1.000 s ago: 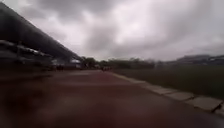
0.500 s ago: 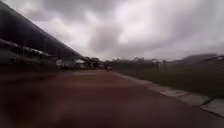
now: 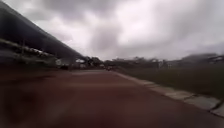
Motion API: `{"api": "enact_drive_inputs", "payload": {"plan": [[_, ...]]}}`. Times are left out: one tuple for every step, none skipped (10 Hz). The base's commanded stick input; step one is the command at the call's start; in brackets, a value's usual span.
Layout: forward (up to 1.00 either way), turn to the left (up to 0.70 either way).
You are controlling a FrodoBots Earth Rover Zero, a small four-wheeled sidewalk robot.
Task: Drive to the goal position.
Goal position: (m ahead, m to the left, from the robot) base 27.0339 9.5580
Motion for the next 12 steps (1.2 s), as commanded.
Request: {"api": "enact_drive_inputs", "payload": {"plan": [[0.5,0.0],[0.5,0.0],[0.5,0.0],[0.5,0.0],[0.5,0.0],[0.5,0.0],[0.5,0.0],[0.5,0.0],[0.5,0.0],[0.5,0.0],[0.5,0.0],[0.5,0.0]]}}
